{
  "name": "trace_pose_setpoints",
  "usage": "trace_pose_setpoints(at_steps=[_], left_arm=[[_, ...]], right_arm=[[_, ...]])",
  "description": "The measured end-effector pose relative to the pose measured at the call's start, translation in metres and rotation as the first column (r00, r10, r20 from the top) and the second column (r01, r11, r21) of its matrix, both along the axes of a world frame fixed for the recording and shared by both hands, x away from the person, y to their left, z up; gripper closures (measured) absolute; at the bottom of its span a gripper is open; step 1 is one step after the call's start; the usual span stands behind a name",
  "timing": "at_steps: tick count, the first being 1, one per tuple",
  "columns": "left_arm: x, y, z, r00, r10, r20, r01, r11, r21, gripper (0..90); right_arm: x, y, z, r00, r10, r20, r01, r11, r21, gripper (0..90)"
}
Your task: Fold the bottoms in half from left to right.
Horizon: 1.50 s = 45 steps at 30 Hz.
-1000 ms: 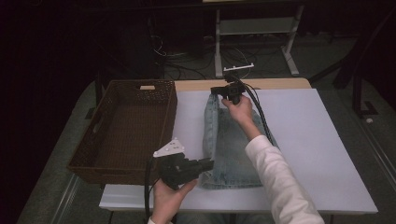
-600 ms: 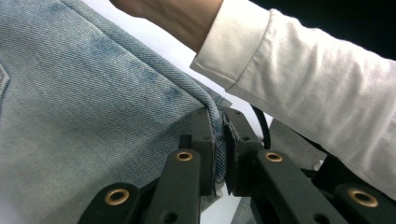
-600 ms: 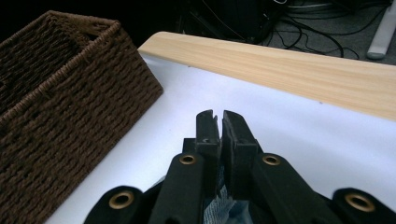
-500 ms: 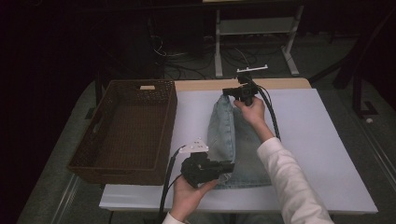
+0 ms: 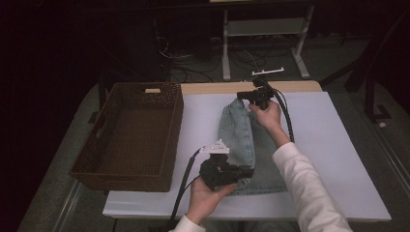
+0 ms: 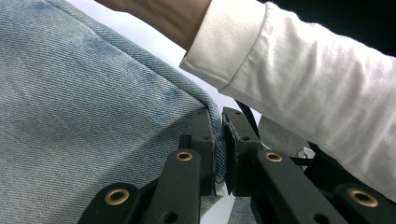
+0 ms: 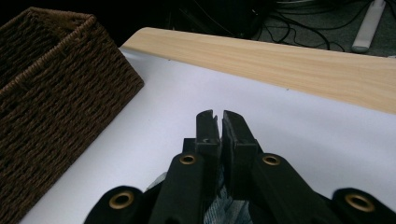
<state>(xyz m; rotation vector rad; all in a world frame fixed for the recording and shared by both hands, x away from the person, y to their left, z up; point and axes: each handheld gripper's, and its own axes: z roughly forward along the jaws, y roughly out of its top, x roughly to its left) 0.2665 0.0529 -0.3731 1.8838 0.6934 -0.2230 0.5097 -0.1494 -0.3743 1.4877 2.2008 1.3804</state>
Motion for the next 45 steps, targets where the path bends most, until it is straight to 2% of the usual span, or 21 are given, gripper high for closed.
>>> trace_pose_setpoints(at_steps=[12, 20, 32, 40, 45], left_arm=[[0.008, -0.026, 0.000, 0.9982, -0.056, -0.023, 0.056, 0.9984, 0.013, 82.9], [0.014, -0.050, -0.007, 0.9945, -0.094, -0.045, 0.096, 0.9948, 0.035, 82.9], [0.020, -0.075, -0.020, 0.9888, -0.126, -0.080, 0.130, 0.9908, 0.039, 82.9], [0.025, -0.091, -0.018, 0.9849, -0.154, -0.080, 0.159, 0.9854, 0.062, 82.9], [0.028, -0.098, -0.022, 0.9831, -0.161, -0.087, 0.168, 0.9835, 0.069, 82.9]], right_arm=[[-0.001, -0.019, -0.001, 0.9998, -0.019, -0.009, 0.019, 1.000, 0.006, 85.0], [-0.002, -0.031, -0.003, 0.9995, -0.031, -0.010, 0.031, 0.999, 0.008, 85.0], [-0.004, -0.052, -0.015, 0.9981, -0.055, -0.027, 0.055, 0.998, 0.021, 84.9], [-0.005, -0.062, -0.013, 0.9977, -0.062, -0.025, 0.063, 0.998, 0.021, 85.0], [-0.003, -0.068, -0.015, 0.9974, -0.065, -0.029, 0.066, 0.998, 0.018, 85.0]])
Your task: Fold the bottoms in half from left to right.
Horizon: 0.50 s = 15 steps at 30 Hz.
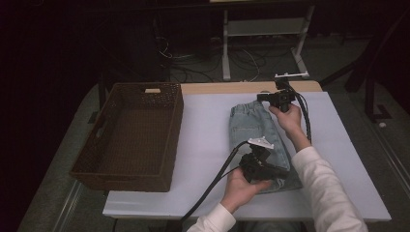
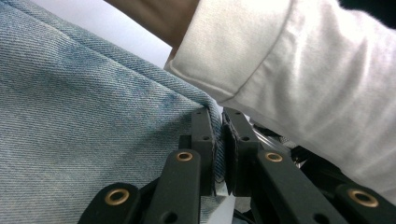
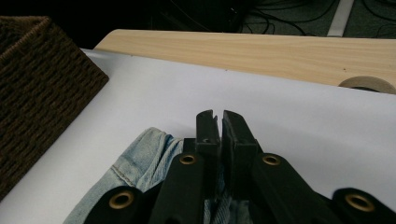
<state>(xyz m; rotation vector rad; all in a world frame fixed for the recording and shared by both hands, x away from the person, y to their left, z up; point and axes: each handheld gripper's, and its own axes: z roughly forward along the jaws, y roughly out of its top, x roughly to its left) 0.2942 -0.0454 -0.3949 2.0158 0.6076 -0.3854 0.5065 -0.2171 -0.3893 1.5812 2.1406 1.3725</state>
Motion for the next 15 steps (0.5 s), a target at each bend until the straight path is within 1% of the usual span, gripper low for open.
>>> trace_pose_setpoints(at_steps=[2, 6, 11, 15], left_arm=[[0.002, -0.003, -0.003, 1.0000, -0.001, -0.005, 0.001, 1.0000, -0.002, 82.9], [0.005, -0.010, -0.012, 0.9998, 0.007, -0.019, -0.008, 1.0000, -0.001, 82.9], [0.011, -0.018, -0.023, 0.9992, 0.017, -0.036, -0.017, 0.9998, -0.005, 82.8], [0.013, -0.023, -0.030, 0.9989, 0.022, -0.041, -0.022, 0.9997, 0.001, 82.8]], right_arm=[[0.001, -0.001, -0.001, 1.0000, 0.001, -0.002, -0.001, 1.000, -0.008, 84.9], [0.003, -0.003, -0.005, 1.0000, -0.002, -0.002, 0.002, 1.000, -0.004, 84.9], [0.009, -0.004, -0.010, 0.9999, 0.002, -0.015, -0.002, 1.000, -0.004, 84.9], [0.012, -0.005, -0.013, 0.9999, 0.004, -0.017, -0.004, 1.000, -0.007, 84.9]])
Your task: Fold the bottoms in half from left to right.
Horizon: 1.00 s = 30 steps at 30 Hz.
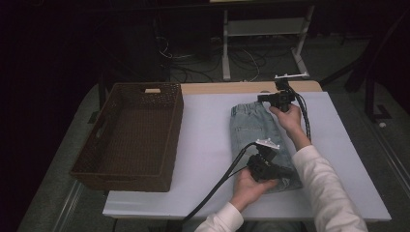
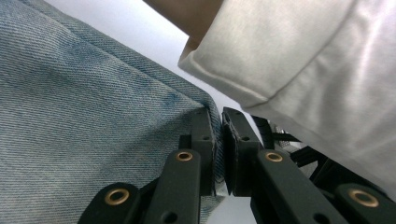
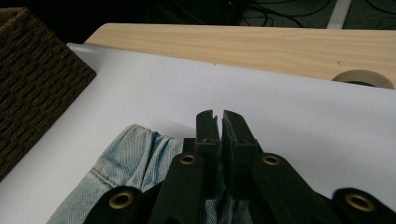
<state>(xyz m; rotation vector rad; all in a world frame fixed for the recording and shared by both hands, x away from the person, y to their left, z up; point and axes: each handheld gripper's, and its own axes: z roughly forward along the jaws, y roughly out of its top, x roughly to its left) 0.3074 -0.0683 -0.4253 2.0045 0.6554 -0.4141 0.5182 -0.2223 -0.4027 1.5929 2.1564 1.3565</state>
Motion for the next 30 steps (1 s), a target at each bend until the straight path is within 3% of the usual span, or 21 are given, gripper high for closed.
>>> trace_pose_setpoints(at_steps=[9, 16, 19, 23, 30], left_arm=[[0.001, -0.006, -0.008, 0.9999, 0.008, 0.012, -0.008, 0.9999, 0.010, 81.9], [0.003, -0.005, -0.009, 0.9999, 0.016, -0.005, -0.016, 0.9999, 0.006, 81.0], [0.003, -0.004, -0.010, 0.9996, 0.016, -0.022, -0.016, 0.9998, -0.008, 75.3], [0.002, -0.003, -0.009, 0.9997, 0.020, 0.013, -0.020, 0.9996, 0.021, 68.3], [0.002, 0.002, -0.005, 0.9994, 0.026, 0.024, -0.026, 0.9988, 0.041, 57.0]], right_arm=[[0.002, -0.004, -0.007, 0.9999, 0.003, -0.013, -0.003, 1.000, 0.017, 84.8], [-0.001, -0.003, -0.006, 0.9999, 0.016, 0.000, -0.016, 1.000, 0.011, 84.0], [-0.002, -0.003, -0.006, 0.9999, 0.015, 0.000, -0.015, 1.000, 0.015, 82.9], [-0.003, -0.008, -0.008, 0.9997, 0.010, -0.022, -0.009, 0.999, 0.049, 72.0], [-0.015, -0.012, -0.005, 0.9997, -0.024, 0.002, 0.024, 1.000, 0.009, 54.3]])
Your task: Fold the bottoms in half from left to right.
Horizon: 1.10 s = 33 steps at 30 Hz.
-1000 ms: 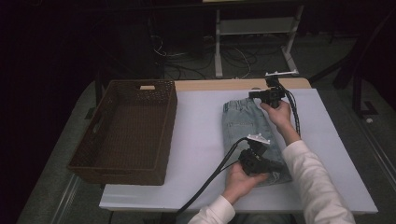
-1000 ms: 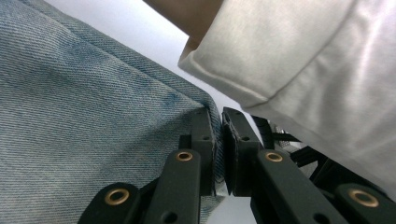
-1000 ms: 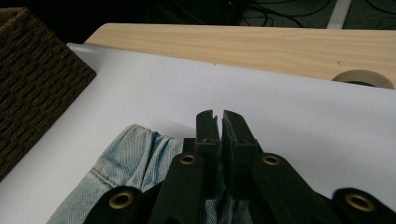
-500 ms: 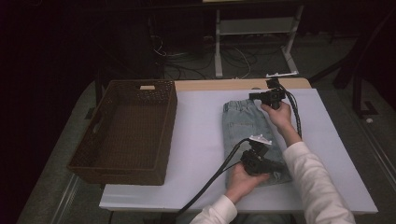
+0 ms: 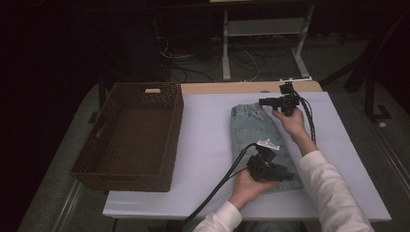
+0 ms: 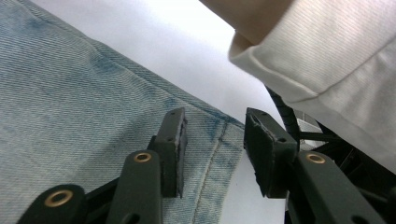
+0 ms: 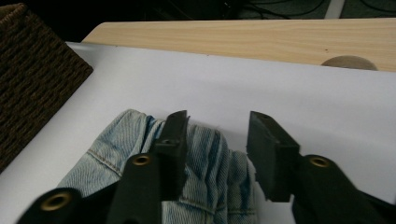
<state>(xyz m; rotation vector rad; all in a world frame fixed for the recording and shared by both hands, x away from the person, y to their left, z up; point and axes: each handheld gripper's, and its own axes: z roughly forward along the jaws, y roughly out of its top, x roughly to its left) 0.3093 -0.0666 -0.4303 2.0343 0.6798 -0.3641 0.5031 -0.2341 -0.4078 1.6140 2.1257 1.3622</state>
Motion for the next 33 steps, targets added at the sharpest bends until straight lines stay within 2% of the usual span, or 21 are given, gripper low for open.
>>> trace_pose_setpoints(at_steps=[5, 7, 13, 18, 21, 24, 33], left_arm=[[0.000, 0.003, 0.004, 0.9998, 0.000, 0.020, 0.000, 0.9999, 0.012, 50.3], [0.000, 0.005, 0.005, 0.9999, -0.003, 0.014, 0.003, 1.0000, 0.002, 47.8], [0.000, 0.007, 0.009, 0.9998, 0.013, 0.014, -0.013, 0.9999, 0.003, 37.0], [-0.001, 0.009, 0.012, 0.9991, 0.010, 0.040, -0.011, 0.9995, 0.028, 31.9], [-0.002, 0.012, 0.016, 0.9987, 0.003, 0.051, -0.004, 0.9996, 0.028, 25.6], [0.001, 0.017, 0.021, 0.9992, 0.003, 0.040, -0.003, 0.9999, 0.011, 21.0], [0.012, 0.031, 0.039, 0.9979, 0.026, 0.060, -0.026, 0.9997, 0.002, 13.8]], right_arm=[[-0.003, -0.004, 0.004, 0.9998, 0.003, -0.017, -0.003, 1.000, -0.021, 44.0], [-0.005, -0.005, 0.007, 0.9999, -0.002, -0.015, 0.002, 1.000, -0.024, 41.6], [-0.012, -0.009, 0.019, 0.9998, -0.015, 0.013, 0.016, 0.999, -0.031, 33.5], [-0.017, -0.010, 0.026, 0.9992, -0.031, 0.027, 0.032, 0.998, -0.062, 20.4], [-0.019, -0.012, 0.027, 0.9994, -0.024, 0.024, 0.026, 0.997, -0.067, 16.1], [-0.021, -0.015, 0.029, 0.9994, -0.018, 0.028, 0.019, 0.998, -0.063, 13.9], [-0.027, -0.027, 0.040, 0.9982, -0.011, 0.058, 0.014, 0.999, -0.045, 9.5]])
